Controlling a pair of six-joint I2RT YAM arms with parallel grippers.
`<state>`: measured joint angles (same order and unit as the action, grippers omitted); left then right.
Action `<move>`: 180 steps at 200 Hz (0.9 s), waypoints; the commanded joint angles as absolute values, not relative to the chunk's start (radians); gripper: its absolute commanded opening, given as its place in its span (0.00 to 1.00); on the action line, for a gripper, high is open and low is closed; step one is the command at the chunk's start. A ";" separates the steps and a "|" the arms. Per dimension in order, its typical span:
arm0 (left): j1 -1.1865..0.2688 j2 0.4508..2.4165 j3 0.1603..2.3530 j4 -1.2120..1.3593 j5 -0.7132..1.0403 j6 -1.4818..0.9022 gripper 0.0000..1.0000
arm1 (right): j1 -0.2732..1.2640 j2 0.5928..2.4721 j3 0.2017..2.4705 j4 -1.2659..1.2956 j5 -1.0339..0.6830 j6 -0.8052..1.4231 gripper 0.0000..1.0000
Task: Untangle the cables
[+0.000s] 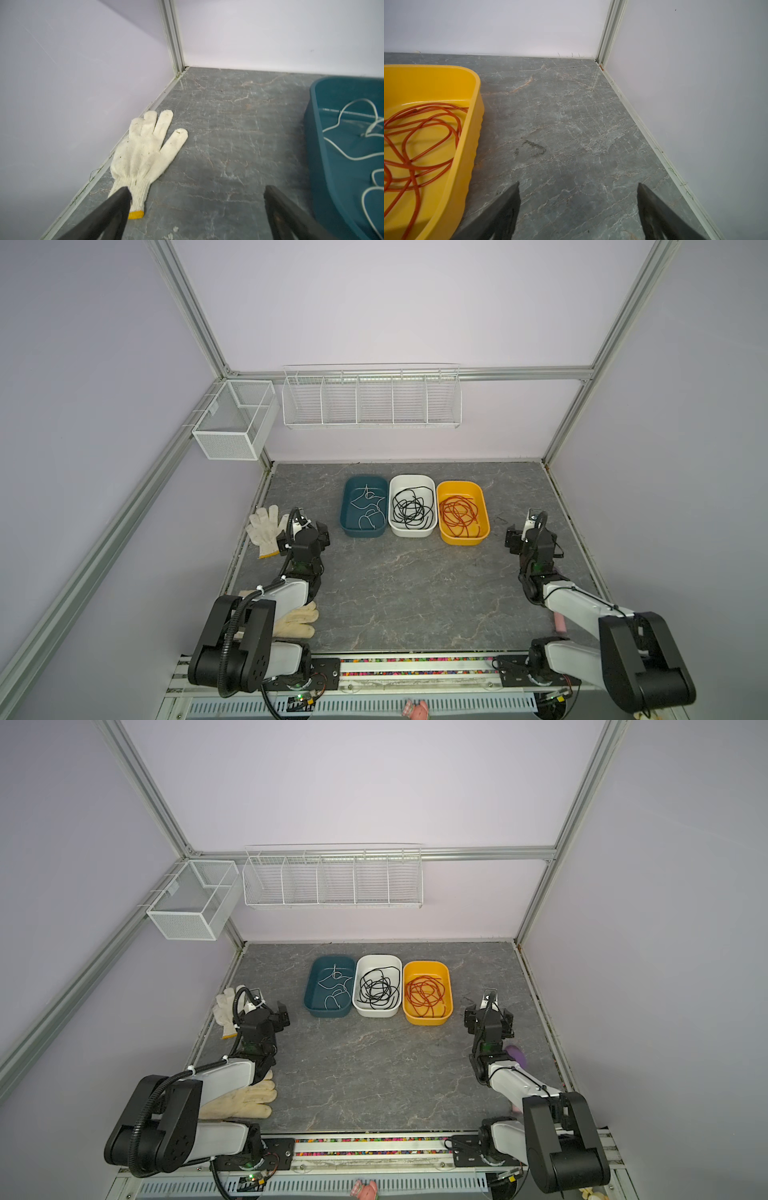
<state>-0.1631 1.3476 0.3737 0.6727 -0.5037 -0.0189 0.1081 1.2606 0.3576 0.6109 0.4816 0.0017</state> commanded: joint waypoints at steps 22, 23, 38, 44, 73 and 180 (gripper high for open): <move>-0.124 1.456 0.374 0.846 -0.438 -0.038 0.99 | 0.073 1.426 0.316 0.915 0.365 -0.016 0.89; -0.124 1.460 0.375 0.848 -0.437 -0.037 0.99 | 0.074 1.432 0.315 0.922 0.364 -0.016 0.89; -0.108 1.507 0.383 0.864 -0.399 -0.044 0.99 | 0.070 1.502 0.307 0.995 0.327 -0.028 0.89; -0.103 1.526 0.387 0.881 -0.404 -0.044 0.99 | 0.069 1.536 0.308 1.031 0.299 -0.042 0.89; -0.097 1.549 0.399 0.888 -0.411 -0.051 0.99 | -0.001 1.535 0.382 0.880 0.140 -0.013 0.88; -0.097 1.554 0.386 0.927 -0.408 -0.043 0.99 | 0.012 1.531 0.380 0.881 0.158 -0.020 0.88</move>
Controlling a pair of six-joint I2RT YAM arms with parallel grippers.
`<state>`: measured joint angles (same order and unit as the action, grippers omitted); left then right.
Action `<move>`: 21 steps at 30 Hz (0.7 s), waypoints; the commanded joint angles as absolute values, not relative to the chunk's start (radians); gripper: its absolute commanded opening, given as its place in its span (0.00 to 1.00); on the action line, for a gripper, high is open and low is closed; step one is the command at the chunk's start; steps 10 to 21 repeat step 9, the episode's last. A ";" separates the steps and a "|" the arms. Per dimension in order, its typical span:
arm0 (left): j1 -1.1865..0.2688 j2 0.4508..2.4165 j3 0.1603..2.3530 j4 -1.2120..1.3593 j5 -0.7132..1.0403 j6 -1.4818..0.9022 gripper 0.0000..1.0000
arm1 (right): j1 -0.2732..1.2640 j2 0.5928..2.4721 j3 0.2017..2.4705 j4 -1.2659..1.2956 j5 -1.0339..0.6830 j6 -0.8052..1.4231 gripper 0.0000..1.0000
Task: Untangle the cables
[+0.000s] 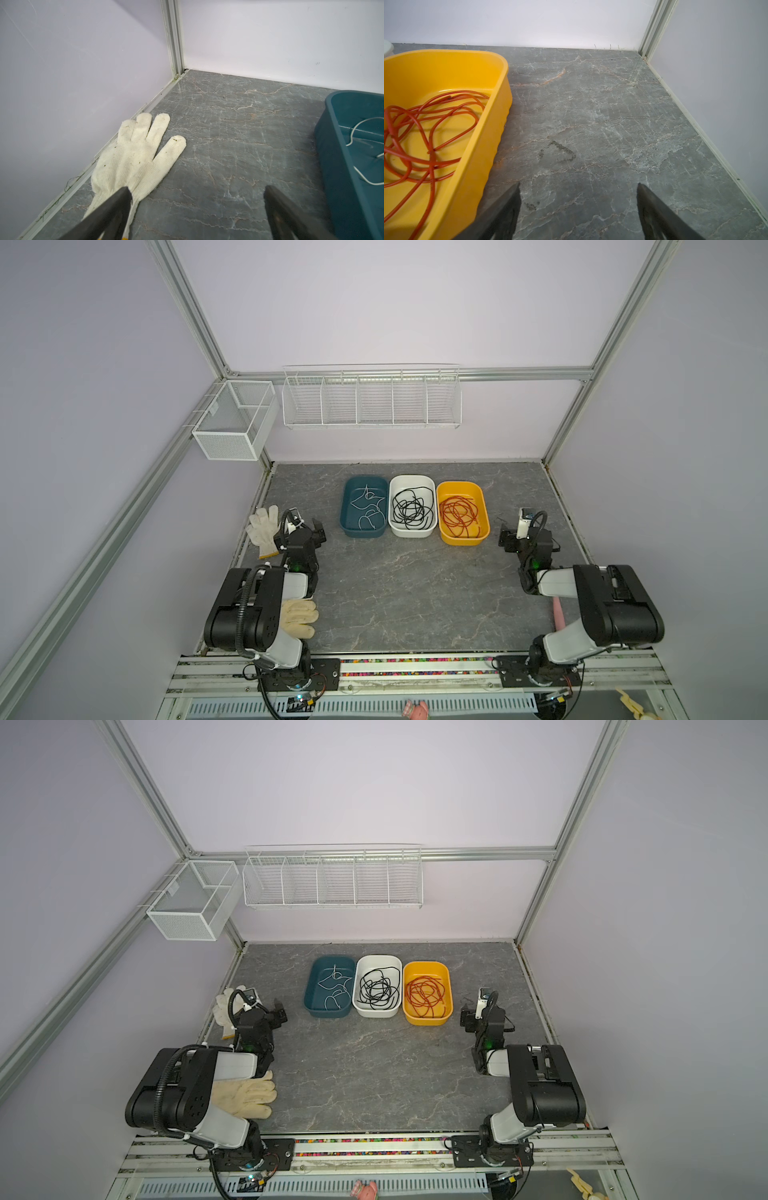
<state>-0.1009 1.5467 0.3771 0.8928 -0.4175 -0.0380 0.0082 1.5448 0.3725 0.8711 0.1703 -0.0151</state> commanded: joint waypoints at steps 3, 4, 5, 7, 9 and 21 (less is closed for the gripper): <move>-0.097 1.554 0.385 0.927 -0.408 -0.042 0.99 | 0.011 1.531 0.380 0.880 0.158 -0.020 0.88; -0.096 1.554 0.386 0.927 -0.408 -0.044 0.99 | 0.011 1.532 0.380 0.879 0.157 -0.020 0.88; -0.097 1.554 0.385 0.927 -0.409 -0.043 0.99 | 0.011 1.534 0.384 0.877 0.158 -0.021 0.88; -0.096 1.554 0.386 0.927 -0.409 -0.043 0.99 | 0.010 1.534 0.386 0.873 0.156 -0.020 0.88; -0.097 1.554 0.386 0.927 -0.408 -0.043 0.99 | 0.010 1.530 0.379 0.881 0.156 -0.020 0.88; -0.097 1.554 0.386 0.927 -0.408 -0.043 0.99 | 0.010 1.530 0.379 0.881 0.156 -0.020 0.88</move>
